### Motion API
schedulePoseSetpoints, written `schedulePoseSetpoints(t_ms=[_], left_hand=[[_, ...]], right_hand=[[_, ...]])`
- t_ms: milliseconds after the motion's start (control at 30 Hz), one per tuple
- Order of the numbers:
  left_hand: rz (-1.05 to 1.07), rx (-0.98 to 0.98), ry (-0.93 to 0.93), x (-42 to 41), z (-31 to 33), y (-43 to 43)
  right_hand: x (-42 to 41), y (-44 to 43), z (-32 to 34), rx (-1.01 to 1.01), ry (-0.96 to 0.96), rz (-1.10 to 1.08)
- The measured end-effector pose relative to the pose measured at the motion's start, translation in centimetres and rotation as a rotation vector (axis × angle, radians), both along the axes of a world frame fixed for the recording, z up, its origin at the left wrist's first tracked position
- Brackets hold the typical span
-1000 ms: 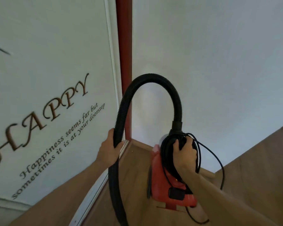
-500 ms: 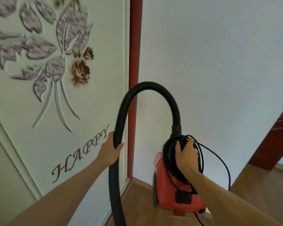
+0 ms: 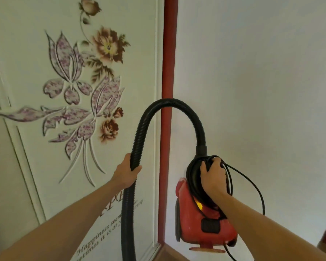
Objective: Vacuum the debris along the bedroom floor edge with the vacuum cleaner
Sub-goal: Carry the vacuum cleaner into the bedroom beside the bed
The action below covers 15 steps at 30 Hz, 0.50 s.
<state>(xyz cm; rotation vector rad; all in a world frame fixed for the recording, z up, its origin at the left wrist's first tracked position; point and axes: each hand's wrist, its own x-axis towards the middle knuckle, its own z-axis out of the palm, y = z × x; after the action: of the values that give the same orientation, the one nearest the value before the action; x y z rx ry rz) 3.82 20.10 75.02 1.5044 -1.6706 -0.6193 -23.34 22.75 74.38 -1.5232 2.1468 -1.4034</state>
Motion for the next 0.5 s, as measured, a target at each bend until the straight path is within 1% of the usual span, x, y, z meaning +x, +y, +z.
schedulePoseSetpoints(t_ms=[233, 367, 500], left_hand=[[0.187, -0.004, -0.007, -4.6, 1.0, 0.0], [0.299, -0.006, 0.008, -8.4, 2.3, 1.8], [0.406, -0.004, -0.003, -10.1, 4.3, 4.3]], right_hand=[[-4.3, -4.0, 1.3, -0.04, -0.018, 0.165], [-6.9, -4.0, 2.5, -0.043, 0.033, 0.278], [-8.7, -3.3, 3.9, -0.05, 0.044, 0.375]])
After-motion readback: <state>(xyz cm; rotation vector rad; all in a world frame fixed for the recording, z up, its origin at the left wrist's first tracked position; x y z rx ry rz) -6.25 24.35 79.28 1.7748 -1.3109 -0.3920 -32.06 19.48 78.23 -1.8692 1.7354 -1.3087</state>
